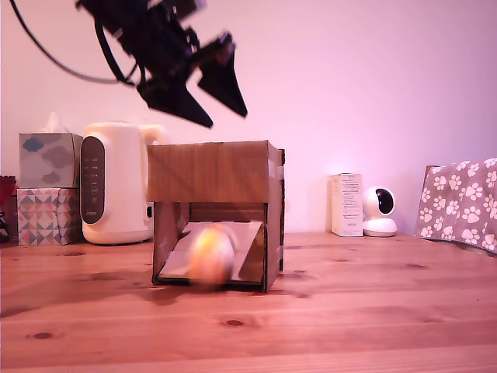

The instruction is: Drop the footbag into the cardboard dice tower

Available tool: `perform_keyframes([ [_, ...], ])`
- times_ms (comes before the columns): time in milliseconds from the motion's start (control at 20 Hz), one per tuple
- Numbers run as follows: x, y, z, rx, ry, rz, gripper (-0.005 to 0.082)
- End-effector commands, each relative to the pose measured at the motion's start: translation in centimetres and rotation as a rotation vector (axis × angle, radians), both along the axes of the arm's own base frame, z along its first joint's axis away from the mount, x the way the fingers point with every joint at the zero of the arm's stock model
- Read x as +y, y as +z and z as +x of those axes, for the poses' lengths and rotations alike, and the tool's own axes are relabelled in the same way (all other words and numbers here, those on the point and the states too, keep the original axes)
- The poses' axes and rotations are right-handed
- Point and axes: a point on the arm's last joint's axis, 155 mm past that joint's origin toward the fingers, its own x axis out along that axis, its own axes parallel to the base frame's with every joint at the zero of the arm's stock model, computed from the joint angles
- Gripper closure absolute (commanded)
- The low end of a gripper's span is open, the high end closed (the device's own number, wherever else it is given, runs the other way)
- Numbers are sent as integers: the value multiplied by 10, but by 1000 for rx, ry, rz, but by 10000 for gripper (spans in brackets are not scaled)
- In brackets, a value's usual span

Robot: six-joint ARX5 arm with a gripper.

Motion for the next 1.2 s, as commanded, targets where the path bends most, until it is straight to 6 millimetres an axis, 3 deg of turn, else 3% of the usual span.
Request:
perform_keyframes([
  [0, 2, 16, -12, -8, -15, -2, 187],
  [50, 5, 18, -17, 2, -14, 4, 311],
  [150, 9, 16, -30, 42, -25, 16, 686],
  [200, 8, 17, -34, 55, -38, 10, 805],
  [600, 3, 19, -51, 8, -93, -68, 789],
  [900, 21, 21, -84, -120, -84, -159, 789],
  [1150, 42, 4, -109, -170, -41, -244, 789],
])
